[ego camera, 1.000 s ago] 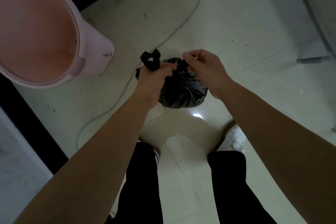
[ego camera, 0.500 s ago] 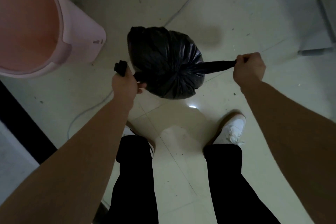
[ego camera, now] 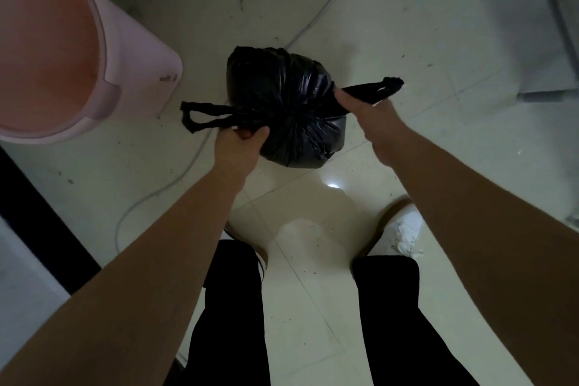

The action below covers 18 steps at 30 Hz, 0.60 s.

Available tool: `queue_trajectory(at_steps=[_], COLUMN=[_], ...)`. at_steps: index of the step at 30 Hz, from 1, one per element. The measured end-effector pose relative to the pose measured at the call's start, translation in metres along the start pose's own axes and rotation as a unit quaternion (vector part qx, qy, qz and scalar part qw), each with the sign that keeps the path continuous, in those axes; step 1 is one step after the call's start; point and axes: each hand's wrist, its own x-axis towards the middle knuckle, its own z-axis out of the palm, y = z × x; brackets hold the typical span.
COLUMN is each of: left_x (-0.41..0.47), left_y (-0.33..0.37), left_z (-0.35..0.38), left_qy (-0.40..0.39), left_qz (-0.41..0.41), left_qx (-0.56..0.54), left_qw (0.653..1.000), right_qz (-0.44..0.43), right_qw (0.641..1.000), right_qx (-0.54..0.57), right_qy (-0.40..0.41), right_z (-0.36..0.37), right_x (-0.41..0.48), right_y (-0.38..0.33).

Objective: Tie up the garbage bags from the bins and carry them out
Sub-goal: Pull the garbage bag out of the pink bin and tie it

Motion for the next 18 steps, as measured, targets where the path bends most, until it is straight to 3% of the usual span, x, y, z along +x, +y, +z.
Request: queue_trajectory(at_steps=[2, 6, 9, 11, 14, 18], left_x=[0.006, 0.015, 0.022, 0.028, 0.025, 0.023], left_y=[-0.009, -0.010, 0.011, 0.025, 0.050, 0.060], left_z=[0.009, 0.028, 0.040, 0.045, 0.047, 0.046], left_qy=[0.001, 0.033, 0.094, 0.110, 0.092, -0.008], left_qz=[0.053, 0.199, 0.351, 0.406, 0.390, 0.252], left_qx=[0.078, 0.233, 0.251, 0.211, 0.080, -0.031], left_qw=[0.996, 0.951, 0.897, 0.882, 0.913, 0.967], right_qz=[0.036, 0.001, -0.047, -0.108, -0.163, -0.165], right_qw=[0.995, 0.979, 0.982, 0.981, 0.979, 0.979], right_qx=[-0.089, -0.206, -0.182, -0.142, -0.054, 0.088], right_qy=[0.001, 0.001, 0.033, 0.075, 0.107, 0.076], right_z=[0.005, 0.025, 0.038, 0.044, 0.052, 0.054], right_x=[0.008, 0.011, 0.026, 0.033, 0.035, 0.035], right_y=[0.015, 0.025, 0.027, 0.020, 0.002, -0.015])
